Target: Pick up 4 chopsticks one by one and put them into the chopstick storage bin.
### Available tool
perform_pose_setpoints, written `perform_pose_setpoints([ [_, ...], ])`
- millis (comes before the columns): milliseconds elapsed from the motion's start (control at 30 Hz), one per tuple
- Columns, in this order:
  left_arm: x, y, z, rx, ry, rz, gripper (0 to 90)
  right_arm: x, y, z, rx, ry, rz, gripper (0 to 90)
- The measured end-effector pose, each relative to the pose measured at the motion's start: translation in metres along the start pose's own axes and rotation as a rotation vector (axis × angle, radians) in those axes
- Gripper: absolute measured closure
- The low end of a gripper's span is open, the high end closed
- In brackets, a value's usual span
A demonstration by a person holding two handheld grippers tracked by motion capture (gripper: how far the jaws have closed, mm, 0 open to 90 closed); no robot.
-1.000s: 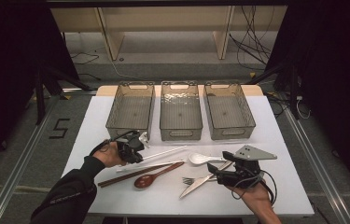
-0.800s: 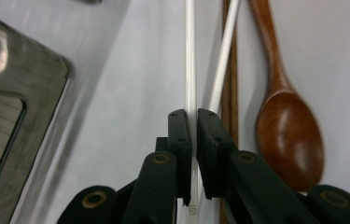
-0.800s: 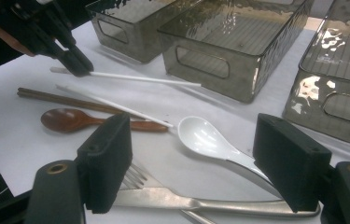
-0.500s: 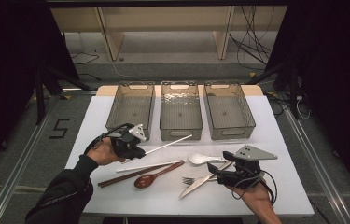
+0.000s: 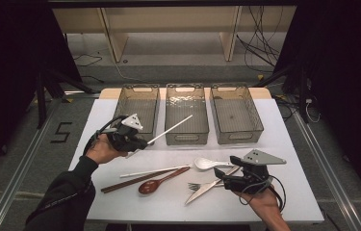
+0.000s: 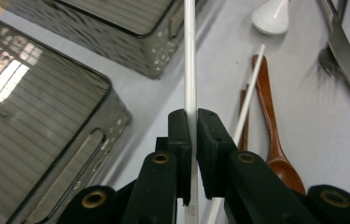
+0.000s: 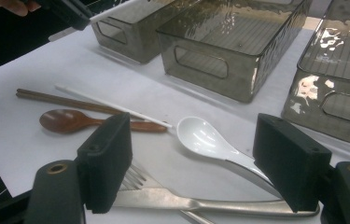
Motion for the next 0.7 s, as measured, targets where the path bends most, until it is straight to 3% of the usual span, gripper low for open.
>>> perform_pose_setpoints([
  [367,-0.018,-0.028,-0.015,-0.096,0.114,-0.044,83.9,0.000,0.001,0.000,0.003,-0.002,0.002,29.1],
  [533,-0.027,-0.045,-0.021,-0.140,0.163,-0.083,83.9,0.000,0.001,0.000,0.004,-0.002,0.002,29.2],
  [700,-0.027,-0.060,-0.024,-0.185,0.195,-0.105,83.9,0.001,0.001,0.000,0.003,-0.003,0.002,29.1],
])
Point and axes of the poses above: each handheld gripper's, and its own axes: x roughly forward along the jaws, z roughly out of its underside, y roughly to its right, the point moved 10 cm from there along x, roughly forward along the jaws, and after that the axes turned 14 degrees about -x, right-handed, at the moved point
